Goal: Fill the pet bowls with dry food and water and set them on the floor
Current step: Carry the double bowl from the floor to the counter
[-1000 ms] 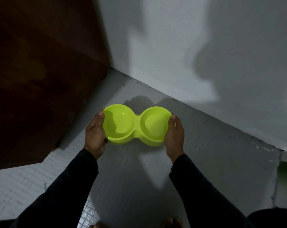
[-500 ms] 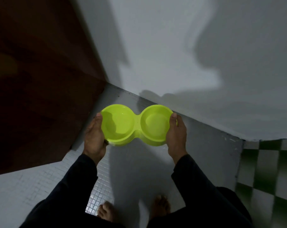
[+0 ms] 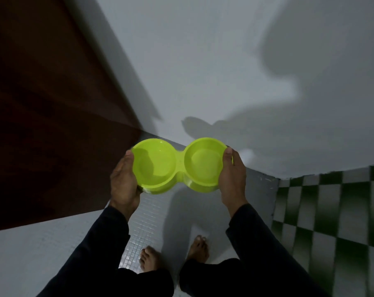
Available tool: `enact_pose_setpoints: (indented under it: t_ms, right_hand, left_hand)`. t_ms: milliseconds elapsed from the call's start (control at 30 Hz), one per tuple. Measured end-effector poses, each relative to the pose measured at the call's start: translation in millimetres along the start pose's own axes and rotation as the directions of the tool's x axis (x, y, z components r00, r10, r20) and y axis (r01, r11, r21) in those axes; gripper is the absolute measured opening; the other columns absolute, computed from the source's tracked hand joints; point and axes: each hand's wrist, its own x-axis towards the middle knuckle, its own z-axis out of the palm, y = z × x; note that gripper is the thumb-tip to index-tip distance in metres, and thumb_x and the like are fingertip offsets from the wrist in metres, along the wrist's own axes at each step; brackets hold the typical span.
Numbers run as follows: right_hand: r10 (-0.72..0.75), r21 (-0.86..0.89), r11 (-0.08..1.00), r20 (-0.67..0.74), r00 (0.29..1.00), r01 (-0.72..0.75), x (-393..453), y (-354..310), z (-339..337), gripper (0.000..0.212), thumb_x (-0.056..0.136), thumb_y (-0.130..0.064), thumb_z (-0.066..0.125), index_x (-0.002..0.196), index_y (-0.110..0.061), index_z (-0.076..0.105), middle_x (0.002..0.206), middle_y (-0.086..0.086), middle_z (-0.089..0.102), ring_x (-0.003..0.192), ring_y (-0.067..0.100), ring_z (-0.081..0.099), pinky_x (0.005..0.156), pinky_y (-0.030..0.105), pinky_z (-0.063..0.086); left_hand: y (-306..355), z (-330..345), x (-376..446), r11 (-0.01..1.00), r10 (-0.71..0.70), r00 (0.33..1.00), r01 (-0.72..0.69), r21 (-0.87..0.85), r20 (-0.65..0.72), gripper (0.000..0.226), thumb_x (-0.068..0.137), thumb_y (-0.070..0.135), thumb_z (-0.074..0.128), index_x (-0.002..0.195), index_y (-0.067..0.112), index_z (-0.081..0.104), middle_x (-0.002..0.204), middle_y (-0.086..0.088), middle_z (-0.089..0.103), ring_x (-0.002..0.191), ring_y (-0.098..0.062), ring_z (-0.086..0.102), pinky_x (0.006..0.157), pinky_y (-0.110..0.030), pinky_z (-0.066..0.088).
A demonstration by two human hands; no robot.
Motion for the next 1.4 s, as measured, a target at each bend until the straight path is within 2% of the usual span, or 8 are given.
enact_pose_setpoints:
  t_ms: [233,433,500,633,733,933,1167,1400]
  right_hand:
    - [-0.025,-0.002,1.0,-0.022,0.999,0.025,-66,-102,-41,0.031,0.106,-0.047,0.043,0.119,-0.032,0.067,0.12,-0.003,0.068,0.112,0.02,0.062,0.099,0.04,0.051]
    - [-0.024,-0.011,1.0,-0.025,0.999,0.024,-107,-169,-69,0.032,0.107,-0.043,0.043,0.124,-0.027,0.066,0.115,-0.003,0.065,0.11,0.021,0.06,0.095,0.036,0.049]
    - [-0.034,-0.028,0.999,-0.031,0.999,0.034,-117,-185,-78,0.034,0.107,-0.045,0.043,0.125,-0.028,0.066,0.12,-0.001,0.066,0.111,0.022,0.059,0.095,0.035,0.048]
    - [-0.058,-0.048,0.997,-0.049,0.997,0.056,-133,-214,-96,0.037,0.107,-0.047,0.041,0.126,-0.027,0.065,0.127,0.001,0.065,0.113,0.023,0.058,0.097,0.037,0.047]
    - [-0.082,-0.04,0.996,-0.068,0.994,0.079,-139,-234,-110,0.036,0.107,-0.046,0.041,0.126,-0.027,0.065,0.129,0.003,0.065,0.114,0.024,0.058,0.096,0.036,0.046]
    - [-0.125,-0.023,0.992,-0.106,0.986,0.123,-145,-263,-141,0.038,0.107,-0.048,0.039,0.127,-0.028,0.064,0.133,0.004,0.063,0.117,0.026,0.056,0.099,0.039,0.045]
    - [-0.122,0.038,0.99,-0.199,0.972,0.132,-156,-285,-176,0.039,0.106,-0.05,0.04,0.129,-0.03,0.063,0.132,0.002,0.061,0.113,0.024,0.054,0.102,0.041,0.046]
    - [-0.103,0.083,0.986,-0.368,0.924,0.143,-181,-296,-201,0.042,0.104,-0.052,0.04,0.128,-0.027,0.064,0.131,0.004,0.063,0.116,0.029,0.058,0.103,0.05,0.048]
  left_hand:
    - [87,6,-78,0.999,0.041,0.999,-0.04,-0.007,0.012,0.022,0.102,0.042,0.059,0.117,0.034,0.073,0.12,0.01,0.075,0.11,-0.014,0.07,0.087,-0.041,0.057]
    - [141,18,-132,0.992,0.103,0.993,-0.098,-0.078,0.053,0.069,0.076,0.061,0.081,0.131,0.02,0.07,0.129,-0.005,0.072,0.124,-0.028,0.065,0.105,-0.053,0.051]
    - [156,22,-144,0.991,0.107,0.994,-0.104,-0.079,0.031,0.051,0.087,0.051,0.075,0.127,0.019,0.072,0.127,-0.005,0.073,0.123,-0.028,0.066,0.102,-0.046,0.053]
    - [178,30,-158,0.99,0.135,0.989,-0.132,-0.058,0.058,0.069,0.074,0.061,0.081,0.128,0.018,0.072,0.126,-0.005,0.073,0.12,-0.026,0.068,0.106,-0.053,0.051]
    - [197,41,-174,0.987,0.152,0.987,-0.149,-0.051,0.043,0.05,0.089,0.048,0.074,0.127,0.015,0.072,0.123,-0.004,0.074,0.116,-0.023,0.07,0.103,-0.05,0.054]
    - [220,76,-200,0.985,0.174,0.98,-0.175,-0.005,0.095,0.011,0.102,0.023,0.063,0.096,0.022,0.073,0.086,0.015,0.076,0.075,0.003,0.072,0.059,-0.015,0.055]
    - [235,105,-220,0.981,0.191,0.963,-0.196,0.009,0.19,0.035,0.101,0.028,0.065,0.127,0.006,0.07,0.122,-0.011,0.074,0.111,-0.023,0.071,0.094,-0.037,0.057]
    - [261,131,-238,0.991,0.098,0.935,-0.121,0.049,0.34,0.04,0.098,0.041,0.066,0.13,0.018,0.069,0.123,-0.001,0.073,0.108,-0.02,0.071,0.08,-0.035,0.058]
